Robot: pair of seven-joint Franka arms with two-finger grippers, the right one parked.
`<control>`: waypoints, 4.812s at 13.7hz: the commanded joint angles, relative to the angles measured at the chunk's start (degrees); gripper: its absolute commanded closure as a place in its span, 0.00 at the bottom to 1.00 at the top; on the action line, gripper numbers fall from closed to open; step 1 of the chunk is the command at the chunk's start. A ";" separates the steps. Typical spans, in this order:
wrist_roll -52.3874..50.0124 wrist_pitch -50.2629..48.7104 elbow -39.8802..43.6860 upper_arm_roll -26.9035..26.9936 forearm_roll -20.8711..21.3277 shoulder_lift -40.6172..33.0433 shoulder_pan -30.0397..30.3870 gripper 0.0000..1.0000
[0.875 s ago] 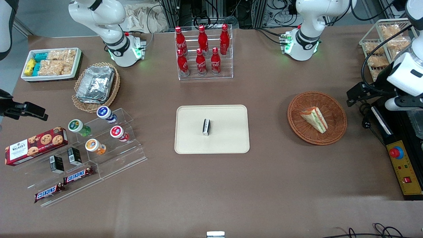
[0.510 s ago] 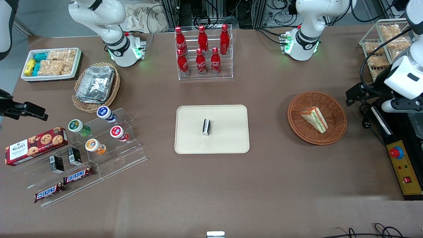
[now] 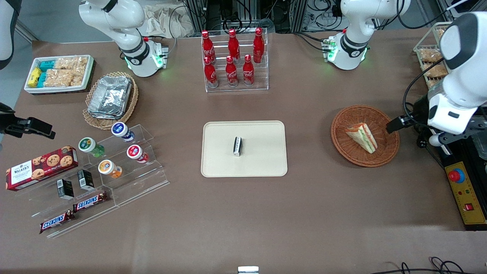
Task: Place sandwich from basket to tray
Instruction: 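Move the left gripper over the sandwich in the wicker basket and lower it, then close the left gripper on the sandwich wedge, then lift the sandwich out of the basket with the left gripper, then carry the sandwich toward the white tray with the left gripper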
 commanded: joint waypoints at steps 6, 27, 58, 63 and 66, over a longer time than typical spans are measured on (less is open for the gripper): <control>-22.73 26.53 -28.13 -0.41 6.32 -4.97 -0.41 0.00; -20.93 41.82 -36.79 0.30 6.40 0.06 0.56 1.00; -13.68 13.89 8.23 -27.21 6.56 26.91 -8.32 1.00; -15.54 21.11 8.14 -26.95 10.97 34.57 -10.86 1.00; -18.44 22.00 8.14 -26.95 15.44 36.95 -11.04 0.82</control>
